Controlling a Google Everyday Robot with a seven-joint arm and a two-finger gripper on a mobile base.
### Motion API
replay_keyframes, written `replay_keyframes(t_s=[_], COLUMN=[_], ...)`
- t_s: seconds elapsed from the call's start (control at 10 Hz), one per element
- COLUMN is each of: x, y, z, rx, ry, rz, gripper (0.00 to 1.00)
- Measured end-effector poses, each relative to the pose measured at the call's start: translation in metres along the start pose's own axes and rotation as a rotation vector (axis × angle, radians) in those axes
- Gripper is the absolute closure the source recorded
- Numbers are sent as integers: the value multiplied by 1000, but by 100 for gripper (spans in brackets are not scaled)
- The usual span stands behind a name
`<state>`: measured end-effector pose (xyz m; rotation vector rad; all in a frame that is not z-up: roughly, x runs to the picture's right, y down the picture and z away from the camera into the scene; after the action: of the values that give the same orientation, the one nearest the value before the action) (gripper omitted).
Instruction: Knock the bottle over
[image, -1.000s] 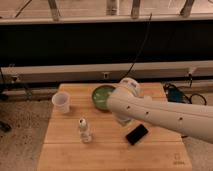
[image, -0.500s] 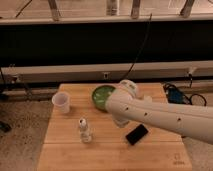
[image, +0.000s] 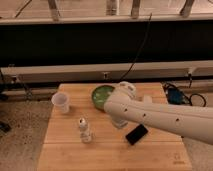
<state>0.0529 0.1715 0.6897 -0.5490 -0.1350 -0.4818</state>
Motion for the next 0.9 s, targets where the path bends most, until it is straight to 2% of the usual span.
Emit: replay_keyframes(t_s=[0.5, 0.9], x=[-11, -22], y=[2, -7], z=[7, 13], rx=[-8, -7], ry=[-28, -46], rz=[-33, -80], gripper=[98, 98])
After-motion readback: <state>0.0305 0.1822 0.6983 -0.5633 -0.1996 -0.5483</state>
